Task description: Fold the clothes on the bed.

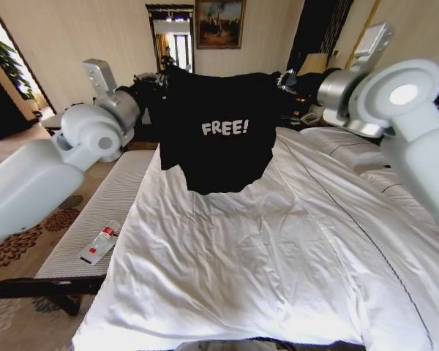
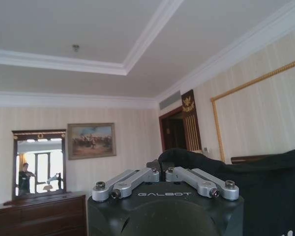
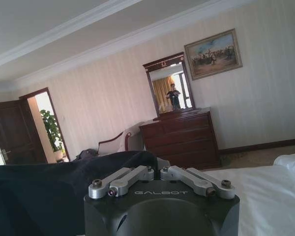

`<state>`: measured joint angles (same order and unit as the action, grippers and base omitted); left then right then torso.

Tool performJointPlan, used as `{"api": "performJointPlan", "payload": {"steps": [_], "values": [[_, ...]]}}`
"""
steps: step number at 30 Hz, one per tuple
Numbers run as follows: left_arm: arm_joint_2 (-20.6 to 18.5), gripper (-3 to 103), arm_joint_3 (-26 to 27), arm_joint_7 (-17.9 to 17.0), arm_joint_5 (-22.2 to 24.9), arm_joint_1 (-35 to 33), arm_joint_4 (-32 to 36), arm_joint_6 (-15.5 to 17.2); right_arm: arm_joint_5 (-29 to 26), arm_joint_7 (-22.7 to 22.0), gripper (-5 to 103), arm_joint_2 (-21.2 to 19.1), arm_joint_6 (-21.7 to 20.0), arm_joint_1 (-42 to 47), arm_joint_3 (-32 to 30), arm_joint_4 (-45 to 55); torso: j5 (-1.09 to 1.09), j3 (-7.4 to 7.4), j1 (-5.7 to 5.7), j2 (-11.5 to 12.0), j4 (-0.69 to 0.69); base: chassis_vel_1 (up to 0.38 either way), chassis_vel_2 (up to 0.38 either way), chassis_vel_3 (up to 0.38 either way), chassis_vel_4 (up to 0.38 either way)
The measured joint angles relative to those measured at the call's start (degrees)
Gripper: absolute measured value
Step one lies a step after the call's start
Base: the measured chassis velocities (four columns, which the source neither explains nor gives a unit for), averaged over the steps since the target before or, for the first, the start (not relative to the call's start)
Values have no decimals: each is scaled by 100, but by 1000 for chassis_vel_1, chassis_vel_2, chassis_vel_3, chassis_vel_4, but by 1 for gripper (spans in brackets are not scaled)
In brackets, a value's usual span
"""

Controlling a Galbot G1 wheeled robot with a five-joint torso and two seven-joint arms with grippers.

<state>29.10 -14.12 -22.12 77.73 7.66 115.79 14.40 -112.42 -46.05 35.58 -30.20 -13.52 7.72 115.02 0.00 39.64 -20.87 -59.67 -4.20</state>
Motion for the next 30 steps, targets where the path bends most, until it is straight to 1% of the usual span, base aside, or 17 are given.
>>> {"api": "performJointPlan", "payload": {"steps": [1, 2, 3, 6, 7, 9, 10, 11, 13, 16, 17, 19, 20, 22, 26, 28, 30], "values": [[-145, 1, 203, -7, 50, -129, 138, 23, -176, -132, 1, -42, 8, -40, -19, 161, -1, 0, 0, 0, 1, 0, 0, 0, 0], [-484, 1, 763, -14, 168, -530, 453, 65, -499, -332, 1, -180, 45, -106, -66, 515, -3, 0, 0, 0, 2, 0, 0, 0, 0], [-484, 1, 763, -14, 168, -530, 453, 65, -499, -332, 1, -180, 45, -106, -66, 515, -3, 0, 0, 0, 2, 0, 0, 0, 0], [-1179, 1, 1780, -39, 361, -1579, 1188, 98, -1026, -498, 1, -521, 46, -119, -278, 1078, -6, -1, 1, -1, 4, 0, 0, 0, 0], [-1179, 1, 1780, -39, 361, -1579, 1188, 98, -1026, -498, 1, -521, 46, -119, -278, 1078, -6, -1, 1, -1, 4, 0, 0, 0, 0], [-1460, 1, 2095, -79, 388, -1940, 1551, 62, -1208, -516, 1, -730, 29, 54, -514, 1254, -2, -2, 2, -2, 4, 0, 0, 0, 0], [-1575, 1, 2235, -152, 406, -2079, 1781, 63, -1372, -519, 1, -973, -2, 355, -879, 1404, 0, -2, 2, -2, 4, 0, 0, 0, 0], [-1636, 1, 2273, -225, 446, -2092, 1940, 77, -1533, -514, 1, -1232, -43, 742, -1330, 1549, 1, -1, 2, -2, 3, 0, 0, 0, 0], [-1656, 1, 2274, -260, 481, -2077, 2001, 91, -1613, -498, 1, -1379, -66, 980, -1596, 1632, 1, -1, 2, -2, 2, 0, 0, 0, 0], [-2005, 1, 2532, -329, 883, -2127, 2373, 166, -2090, -356, 1, -2165, -97, 1864, -2630, 2080, 5, 0, -1, -1, -9, 0, 0, 0, 0], [-2005, 1, 2532, -329, 883, -2127, 2373, 166, -2090, -356, 1, -2165, -97, 1864, -2630, 2080, 5, 0, -1, -1, -9, 0, 0, 0, 0], [-2369, 1, 2872, -205, 1272, -2226, 2442, 171, -2572, -392, 1, -2531, -60, 2014, -3114, 2312, 3, -1, 0, -1, 1, 0, 0, 0, 0], [-2494, 1, 2937, -158, 1414, -2208, 2443, 171, -2796, -429, 1, -2672, -50, 2081, -3302, 2398, 1, -1, 0, -2, 2, 0, 0, 0, 0], [-2576, 1, 2966, -135, 1512, -2185, 2444, 172, -2944, -460, 1, -2759, -47, 2114, -3409, 2454, -2, -1, 0, -2, 2, 0, 0, 0, 0], [-3068, 1, 3113, -126, 2200, -2013, 2514, 267, -3695, -623, 1, -3179, -43, 2549, -4162, 2819, -2, -1, 1, -2, 1, 0, 0, 0, 0], [-3094, 1, 3112, -200, 2364, -1999, 2574, 346, -3779, -701, 1, -3199, -40, 2702, -4264, 2858, -1, -1, 1, -2, 1, 0, 0, 0, 0], [-2964, 1, 3113, -368, 2367, -2238, 2679, 493, -3613, -873, 1, -2989, -13, 3151, -4308, 2872, 1, -1, 1, -3, 1, 0, 0, 0, 0]]}}
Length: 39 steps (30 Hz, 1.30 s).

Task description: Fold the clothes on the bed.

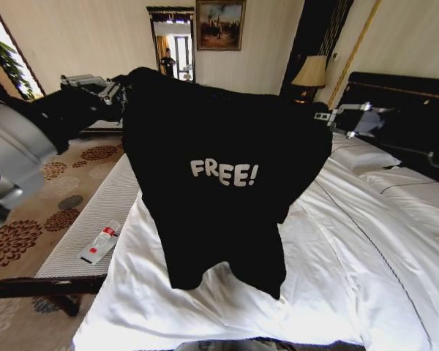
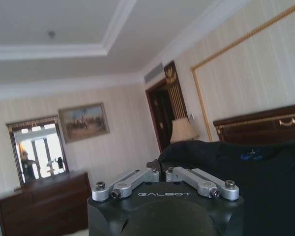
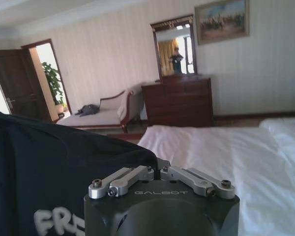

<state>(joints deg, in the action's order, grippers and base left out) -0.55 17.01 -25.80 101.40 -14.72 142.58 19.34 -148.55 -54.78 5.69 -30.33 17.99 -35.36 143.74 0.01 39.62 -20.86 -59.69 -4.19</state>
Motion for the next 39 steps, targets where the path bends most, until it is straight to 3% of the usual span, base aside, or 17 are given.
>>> {"api": "performJointPlan", "payload": {"steps": [3, 6, 8, 13, 15, 18, 20, 21, 25, 26, 31, 33, 36, 37, 39], "values": [[299, 1, 10, -163, -321, -431, 43, 135, 433, -91, 1, 306, 9, 595, 44, 0, 2, 2, 0, 1, 1, 0, 0, 0, 0], [1044, 1, -463, -434, -999, -1035, -11, 338, 1444, -104, 1, 877, -3, 1377, 430, -16, -3, 5, -5, 6, 0, 0, 0, 0, 0], [1148, 1, -562, -460, -1096, -1073, -41, 358, 1588, -95, 1, 973, -9, 1415, 569, -23, -3, 5, -6, 6, 0, 0, 0, 0, 0], [2126, 1, -1895, -652, -2220, -1002, -594, 357, 2677, 99, 1, 1830, -92, 1493, 1649, -809, 0, 3, -3, 4, 0, 0, 0, 0, 0], [2318, 1, -2139, -704, -2377, -977, -734, 340, 2874, 152, 1, 2006, -116, 1479, 1846, -988, 0, 2, -2, 4, 0, 0, 0, 0, 0], [2912, 1, -2914, -776, -2801, -910, -1306, 287, 3482, 308, 1, 2511, -184, 1500, 2337, -1519, -2, 3, -4, 4, 1, 0, 0, 0, 0], [3332, 1, -3395, -766, -3083, -902, -1841, 248, 3927, 424, 1, 2896, -243, 1604, 2585, -1966, -2, 4, -5, 5, 0, 0, 0, 0, 0], [3332, 1, -3395, -766, -3083, -902, -1841, 248, 3927, 424, 1, 2896, -243, 1604, 2585, -1966, -2, 4, -5, 5, 0, 0, 0, 0, 0], [4119, 1, -3978, -660, -3558, -872, -2823, 109, 4707, 754, 1, 3510, -316, 1865, 2897, -2802, -1, 3, -4, 4, 1, 0, 0, 0, 0], [4119, 1, -3978, -660, -3558, -872, -2823, 109, 4707, 754, 1, 3510, -316, 1865, 2897, -2802, -1, 3, -4, 4, 1, 0, 0, 0, 0], [4919, 1, -4337, -357, -4141, -867, -3997, -126, 5877, 1405, 1, 4158, -346, 1991, 3278, -3788, 0, 3, -3, 3, -1, 0, 0, 0, 0], [4987, 1, -4357, -317, -4201, -871, -4150, -145, 5972, 1451, 1, 4232, -343, 1980, 3320, -3902, 1, 3, -3, 3, -1, 0, 0, 0, 0], [5412, 1, -4391, 11, -4535, -797, -5108, -279, 6541, 1808, 1, 4621, -244, 1721, 3619, -4792, -2, 3, -3, 3, 2, 0, 0, 0, 0], [5412, 1, -4391, 11, -4535, -797, -5108, -279, 6541, 1808, 1, 4621, -244, 1721, 3619, -4792, -2, 3, -3, 3, 2, 0, 0, 0, 0], [5668, 1, -4355, 128, -4651, -663, -5554, -320, 7067, 2159, 1, 4827, -202, 1510, 3714, -5389, -2, 3, -2, 3, 2, 0, 0, 0, 0]]}}
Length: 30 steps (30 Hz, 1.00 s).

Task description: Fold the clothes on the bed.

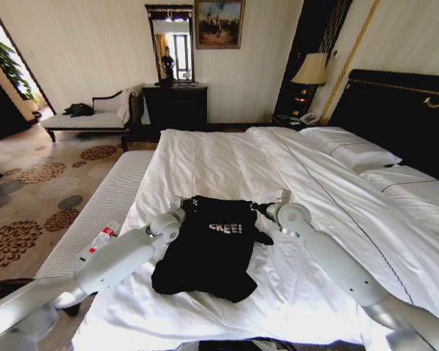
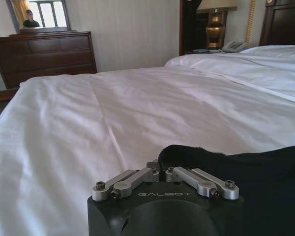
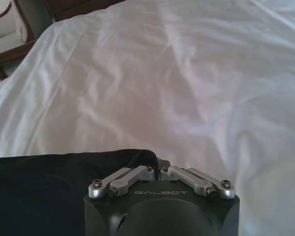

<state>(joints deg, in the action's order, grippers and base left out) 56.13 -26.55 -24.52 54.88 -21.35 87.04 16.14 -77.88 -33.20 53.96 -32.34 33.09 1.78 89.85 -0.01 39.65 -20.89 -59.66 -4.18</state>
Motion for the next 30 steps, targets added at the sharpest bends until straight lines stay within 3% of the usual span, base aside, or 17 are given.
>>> {"api": "performJointPlan", "payload": {"steps": [2, 4, 8, 13, 17, 23, 27, 30], "values": [[308, 1, 84, 105, -75, 213, -562, -31, 417, 237, 1, 348, 82, -377, 137, -768, 2, 0, 0, 0, -3, 0, 0, 0, 0], [359, 1, 87, 125, -90, 259, -664, -37, 450, 259, 1, 407, 95, -445, 155, -876, 3, 0, 0, 0, -2, 0, 0, 0, 0], [979, 1, 49, 335, -268, 798, -1968, -114, 742, 533, 1, 1037, 277, -1237, 409, -2012, -2, 1, -2, 0, 1, 0, 0, 0, 0], [1399, 1, 25, 460, -432, 1021, -2594, -184, 940, 684, 1, 1324, 392, -1523, 542, -2564, 0, 1, -1, 0, 2, 20, 5, 3, -2], [2339, 1, 66, 729, -787, 1401, -3885, -333, 1311, 919, 1, 1722, 621, -1820, 597, -3381, 1, 0, 0, 0, -6, 0, 0, 0, 0], [2706, 1, 113, 878, -915, 1605, -4481, -379, 1636, 1105, 1, 2007, 818, -2131, 608, -4072, 3, 0, -1, 0, -2, 0, 0, 0, 0], [2983, 1, 413, 880, -1069, 1678, -5015, -405, 1886, 1329, 1, 2229, 1022, -2529, 626, -4888, 0, 0, 0, 0, 0, 0, 0, 0, 0], [3010, 1, 465, 890, -1091, 1703, -5132, -406, 1929, 1364, 1, 2286, 1062, -2616, 626, -5064, 0, -1, 0, -1, -1, 0, 0, 0, 0]]}}
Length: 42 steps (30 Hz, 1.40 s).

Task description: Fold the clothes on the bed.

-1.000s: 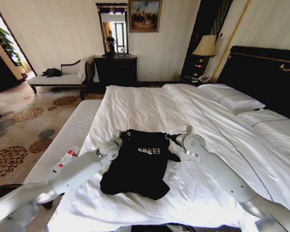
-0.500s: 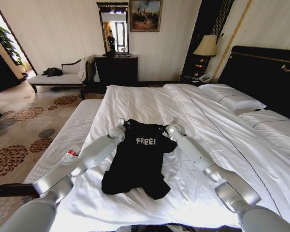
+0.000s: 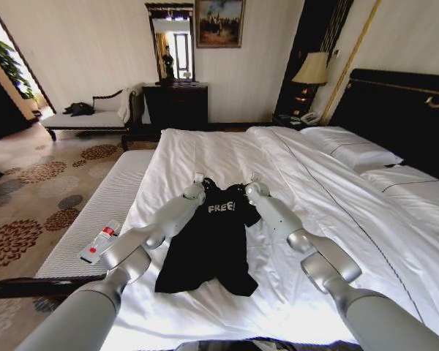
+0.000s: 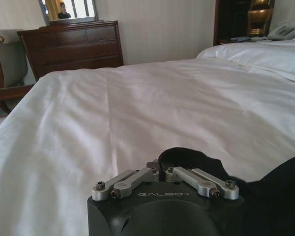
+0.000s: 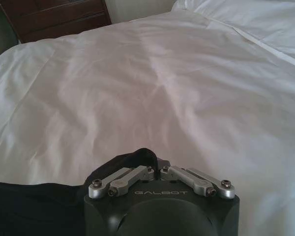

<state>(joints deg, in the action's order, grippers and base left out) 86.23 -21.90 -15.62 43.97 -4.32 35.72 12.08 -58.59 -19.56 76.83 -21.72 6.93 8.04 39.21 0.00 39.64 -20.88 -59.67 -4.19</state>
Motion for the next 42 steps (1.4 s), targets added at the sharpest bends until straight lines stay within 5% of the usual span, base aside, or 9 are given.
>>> {"api": "performJointPlan", "payload": {"steps": [14, 16, 18, 22, 33, 34, 36, 41, 42], "values": [[27, 0, 75, 21, -81, 5, -242, 103, 254, 196, 2, 120, 144, -3, -33, -414, 0, 0, 0, 0, -2, 0, 0, 0, 0], [-52, 11, 67, -55, -84, -145, -34, 212, 219, 185, 19, 42, 93, 140, -31, -145, 0, 0, 0, 0, -1, 0, 0, 0, 0], [-79, 16, 68, -83, -84, -184, 39, 250, 165, 166, 19, 2, 69, 188, -32, -15, 0, 0, 0, 0, -1, 0, 0, 0, 0], [-169, 32, 69, -117, -68, -219, 196, 317, -153, 45, 40, -134, -65, 235, -45, 336, 0, 0, 0, 0, -1, 0, 0, 0, 0], [-410, 71, 102, -290, 155, -285, 641, 360, -467, -333, 73, -485, -104, 268, -44, 843, 0, 0, 0, 0, 0, 0, 0, 0, 0], [-548, 76, 123, -377, 262, -351, 909, 395, -626, -452, 84, -643, -104, 320, -75, 1055, 1, 0, 0, 0, 0, 0, 0, 0, 0], [-649, 81, 126, -431, 349, -398, 1093, 419, -720, -521, 84, -754, -108, 357, -105, 1197, 1, 0, 0, 0, 0, 0, 0, 0, 0], [-1864, 98, -27, -751, 1087, -883, 2880, 479, -1414, -886, 99, -1834, -400, 1137, -725, 2798, -2, -1, 0, -1, -1, 0, 0, 0, 0], [-1864, 98, -27, -751, 1087, -883, 2880, 479, -1414, -886, 99, -1834, -400, 1137, -725, 2798, -2, -1, 0, -1, -1, 0, 0, 0, 0]]}}
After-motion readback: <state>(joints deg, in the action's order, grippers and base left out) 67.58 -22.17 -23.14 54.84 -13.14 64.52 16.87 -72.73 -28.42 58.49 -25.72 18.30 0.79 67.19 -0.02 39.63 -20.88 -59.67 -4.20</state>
